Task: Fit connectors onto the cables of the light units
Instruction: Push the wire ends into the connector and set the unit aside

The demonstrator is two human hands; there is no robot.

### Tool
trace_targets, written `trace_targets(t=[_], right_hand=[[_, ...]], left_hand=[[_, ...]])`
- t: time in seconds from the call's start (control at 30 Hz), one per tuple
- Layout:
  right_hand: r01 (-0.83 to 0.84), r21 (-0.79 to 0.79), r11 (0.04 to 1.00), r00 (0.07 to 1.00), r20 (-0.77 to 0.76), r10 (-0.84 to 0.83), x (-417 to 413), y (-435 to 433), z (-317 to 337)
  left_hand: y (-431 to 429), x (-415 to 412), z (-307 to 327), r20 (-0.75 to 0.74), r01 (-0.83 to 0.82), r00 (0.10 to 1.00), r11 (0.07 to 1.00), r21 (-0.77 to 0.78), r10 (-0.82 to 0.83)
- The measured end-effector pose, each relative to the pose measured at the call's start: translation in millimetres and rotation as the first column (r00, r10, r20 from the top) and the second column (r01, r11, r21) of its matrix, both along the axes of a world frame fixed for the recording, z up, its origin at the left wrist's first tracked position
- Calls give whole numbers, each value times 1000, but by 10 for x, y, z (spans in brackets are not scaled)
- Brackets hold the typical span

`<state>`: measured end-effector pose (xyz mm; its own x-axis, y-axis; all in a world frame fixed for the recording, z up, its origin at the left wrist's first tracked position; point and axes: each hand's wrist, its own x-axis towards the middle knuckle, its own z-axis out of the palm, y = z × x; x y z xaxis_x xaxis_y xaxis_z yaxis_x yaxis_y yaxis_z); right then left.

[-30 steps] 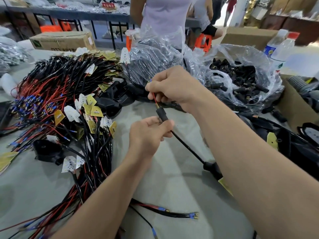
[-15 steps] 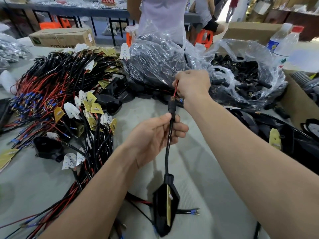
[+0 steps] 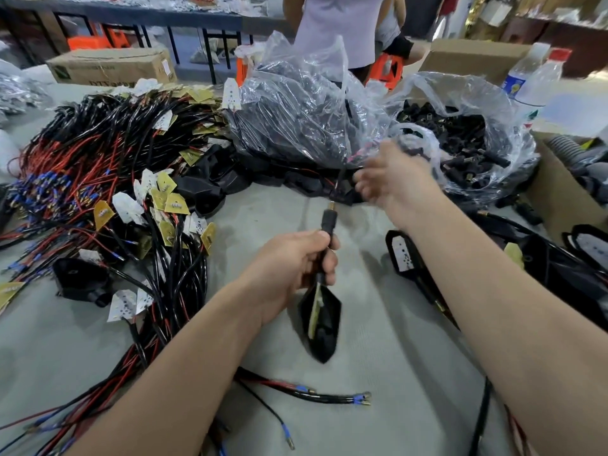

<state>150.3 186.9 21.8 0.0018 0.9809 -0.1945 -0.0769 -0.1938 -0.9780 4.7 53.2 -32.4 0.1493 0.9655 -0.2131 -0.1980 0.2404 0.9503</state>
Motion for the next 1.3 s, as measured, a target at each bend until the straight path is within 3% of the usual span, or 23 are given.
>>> trace_targets(t=[0.07, 0.17, 0.23, 0.37, 0.53, 0.67, 0.77, 0.87, 1.03, 1.3], right_hand=[[-314, -74, 946, 938, 129, 322, -46, -280, -101], [-460, -57, 886, 878, 118, 464, -106, -532, -248], [-413, 31, 910, 909, 78, 410, -118, -581, -289], [-150, 104, 983, 983, -86, 160, -70, -557, -305], [75, 171, 982, 964, -265, -28, 96, -485, -214], [217, 179, 960, 928, -341, -146, 216, -470, -199], [188, 161, 969, 953, -271, -139, 189, -557, -307], [66, 138, 988, 980, -197, -38, 97, -649, -403], [0, 109, 994, 983, -181, 20, 66, -734, -447], [-116, 91, 989, 972, -194, 132, 93, -807, -447]], left_hand=[[30, -5, -20, 10, -57, 998, 998, 6, 56], [23, 18, -44, -60, -85, 994, 996, 36, 87], [13, 27, -59, -53, -78, 995, 997, 30, 79], [22, 0, -73, -32, 0, 999, 1000, 20, 1], [21, -63, -62, -32, 62, 998, 997, -45, -63], [48, -50, -20, -14, -73, 997, 995, -62, 72], [74, -48, -40, -121, -235, 964, 972, 22, 236], [91, -81, -86, -221, -291, 922, 945, 150, 319], [101, -144, -98, -299, -191, 912, 937, 291, 279], [76, -181, -76, -295, -198, 914, 942, 272, 278]])
